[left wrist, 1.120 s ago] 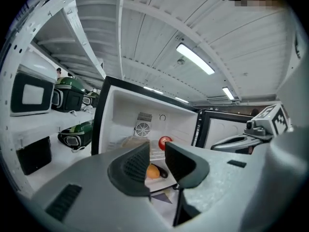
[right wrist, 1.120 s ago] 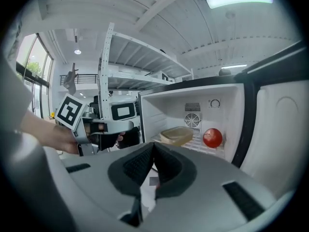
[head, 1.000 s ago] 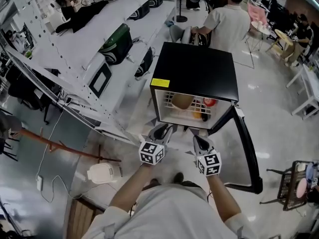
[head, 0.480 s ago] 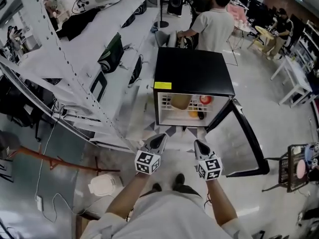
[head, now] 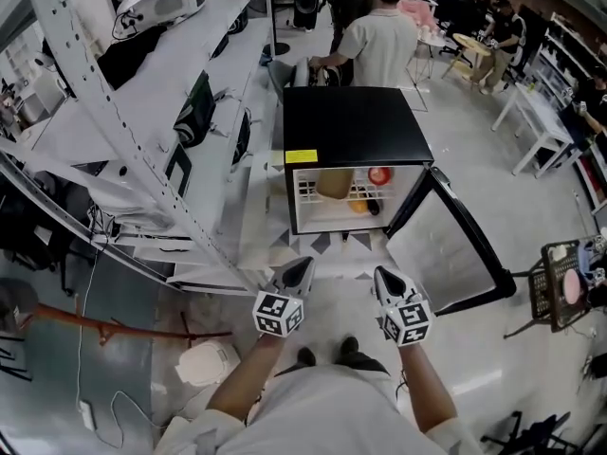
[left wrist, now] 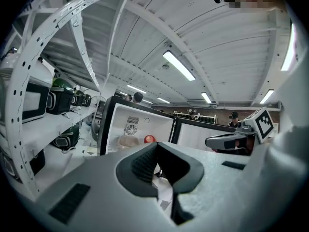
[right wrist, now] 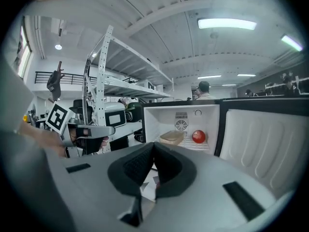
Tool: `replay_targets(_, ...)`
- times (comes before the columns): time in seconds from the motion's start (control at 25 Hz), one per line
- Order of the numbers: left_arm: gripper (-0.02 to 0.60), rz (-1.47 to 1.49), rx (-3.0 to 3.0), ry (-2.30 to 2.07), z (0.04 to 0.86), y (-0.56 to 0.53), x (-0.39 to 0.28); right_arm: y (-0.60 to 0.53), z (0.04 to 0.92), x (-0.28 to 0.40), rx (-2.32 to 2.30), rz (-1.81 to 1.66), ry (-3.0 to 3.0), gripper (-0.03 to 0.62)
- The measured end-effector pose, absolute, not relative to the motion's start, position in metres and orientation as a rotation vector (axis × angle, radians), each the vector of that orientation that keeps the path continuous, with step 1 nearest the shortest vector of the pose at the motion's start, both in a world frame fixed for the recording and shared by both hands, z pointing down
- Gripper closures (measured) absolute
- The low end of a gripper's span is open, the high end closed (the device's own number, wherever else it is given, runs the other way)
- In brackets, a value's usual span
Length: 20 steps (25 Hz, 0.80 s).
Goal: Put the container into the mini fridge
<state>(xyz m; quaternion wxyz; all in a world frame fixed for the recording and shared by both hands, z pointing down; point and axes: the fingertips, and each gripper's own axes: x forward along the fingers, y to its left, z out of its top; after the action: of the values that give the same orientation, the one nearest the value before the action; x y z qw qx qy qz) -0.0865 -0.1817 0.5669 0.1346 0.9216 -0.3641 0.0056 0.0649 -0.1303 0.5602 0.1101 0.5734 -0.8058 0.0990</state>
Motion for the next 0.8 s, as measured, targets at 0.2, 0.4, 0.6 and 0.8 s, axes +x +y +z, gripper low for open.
replay_targets(0.2,0.578,0.019,2.694,-1.019,0.559,-0.167,-0.081,-0.124,0.55,0.066,1.691,0.273,-2.391,0.588)
replay_targets(0.4,0.578,0.025,2.7,-1.006,0.55,-0.159,-0.077,-0.127,0.54,0.071,1.68,0.253,-2.408,0.588)
replay_targets(0.6,0.578,0.008,2.702,-1.024,0.546,-0.161,-0.074,-0.132,0.529,0.08,1.663,0.202,-2.439,0.588)
replay_targets(0.8,0.578,-0.018,2.68,-1.061,0.543,-0.17,-0.072,-0.139,0.526,0.087,1.653,0.206,-2.459,0.588)
